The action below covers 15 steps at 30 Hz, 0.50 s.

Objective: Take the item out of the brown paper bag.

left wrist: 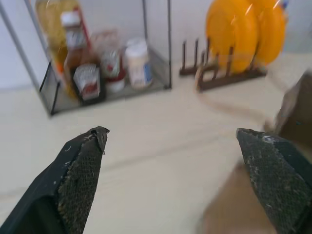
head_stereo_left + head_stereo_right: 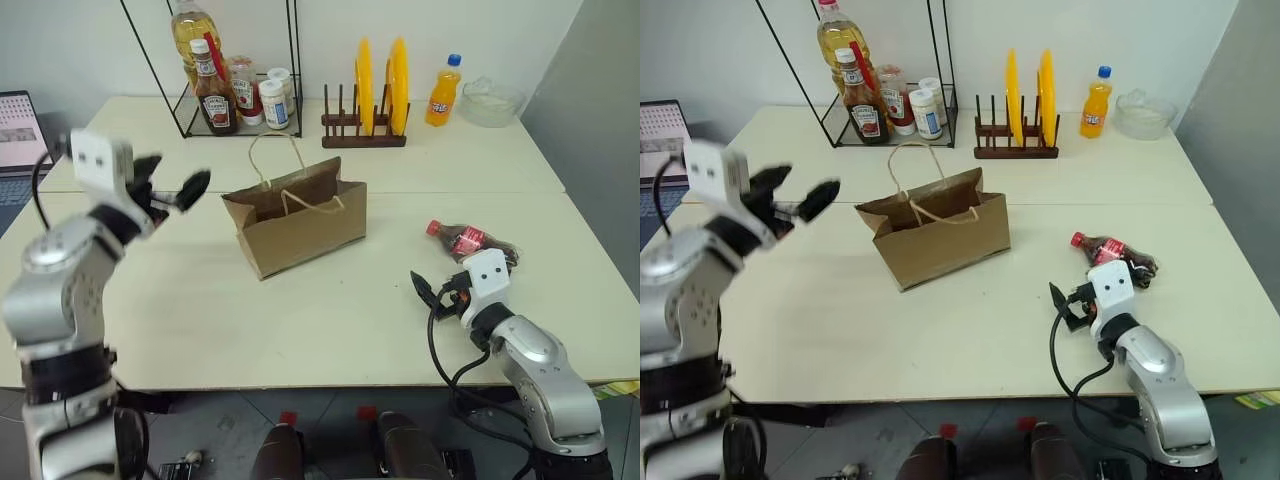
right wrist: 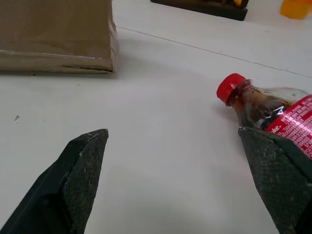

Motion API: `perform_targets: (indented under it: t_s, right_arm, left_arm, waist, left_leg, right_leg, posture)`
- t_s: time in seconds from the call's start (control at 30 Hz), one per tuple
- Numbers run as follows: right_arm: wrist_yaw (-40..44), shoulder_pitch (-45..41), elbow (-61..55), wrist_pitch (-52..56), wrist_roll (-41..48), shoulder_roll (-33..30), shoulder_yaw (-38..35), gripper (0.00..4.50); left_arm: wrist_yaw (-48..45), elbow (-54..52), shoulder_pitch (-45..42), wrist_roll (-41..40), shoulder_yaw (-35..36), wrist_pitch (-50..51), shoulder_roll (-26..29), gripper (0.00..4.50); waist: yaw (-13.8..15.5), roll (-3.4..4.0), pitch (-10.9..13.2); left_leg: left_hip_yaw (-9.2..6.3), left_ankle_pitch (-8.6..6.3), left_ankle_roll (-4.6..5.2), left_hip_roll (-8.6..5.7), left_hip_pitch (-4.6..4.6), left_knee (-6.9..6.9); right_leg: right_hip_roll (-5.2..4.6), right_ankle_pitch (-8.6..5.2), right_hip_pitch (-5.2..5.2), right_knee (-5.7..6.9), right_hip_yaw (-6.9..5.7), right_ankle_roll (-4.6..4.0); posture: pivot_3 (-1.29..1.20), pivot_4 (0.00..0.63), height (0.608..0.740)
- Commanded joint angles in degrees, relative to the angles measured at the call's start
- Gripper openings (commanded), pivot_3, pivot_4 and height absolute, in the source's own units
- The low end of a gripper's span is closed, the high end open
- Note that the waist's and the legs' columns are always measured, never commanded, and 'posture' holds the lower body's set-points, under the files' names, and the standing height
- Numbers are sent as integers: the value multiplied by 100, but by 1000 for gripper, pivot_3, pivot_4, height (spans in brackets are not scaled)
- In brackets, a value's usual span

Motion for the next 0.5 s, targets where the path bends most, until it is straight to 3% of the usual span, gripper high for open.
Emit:
perform_targets:
  t_s: [0.03,0.17,0.27,0.4,0.5]
  right_arm:
    - [-165,106,-267,-145,-2,98,-55,4500]
    - [-295,277,-332,-37,36,299,49,4500]
    - [-494,337,-332,68,43,541,94,4500]
    - [-685,369,-360,229,83,738,0,4500]
    - [-809,438,-379,312,106,816,-30,4500]
  left_arm:
    - [272,-912,874,142,59,-171,-234,4493]
    - [691,-1595,2095,363,-531,-284,-967,4493]
    - [873,-1703,2683,778,-1426,-579,-1398,4493]
    - [1255,-1753,2870,1061,-1978,-727,-1857,4493]
    - [1641,-1699,2814,999,-2002,-677,-2318,4493]
  waist:
    - [14,-9,-5]
    - [62,-12,-10]
    - [107,-16,-15]
    - [121,-10,-22]
    - [120,-5,-29]
  left_leg:
    - [-1,0,0,0,-1,2]
    - [0,0,0,1,4,-1]
    - [0,0,0,0,8,0]
    - [2,-1,1,0,9,-1]
    - [5,-1,1,0,10,-1]
  right_leg:
    - [0,0,1,1,-2,0]
    - [0,0,5,-4,0,0]
    - [0,0,8,-6,1,0]
    - [1,-1,8,-7,2,0]
    - [1,-1,8,-8,4,1]
  posture:
    - [0,150,740]
    - [0,150,740]
    - [0,150,740]
    - [0,150,740]
    - [0,150,740]
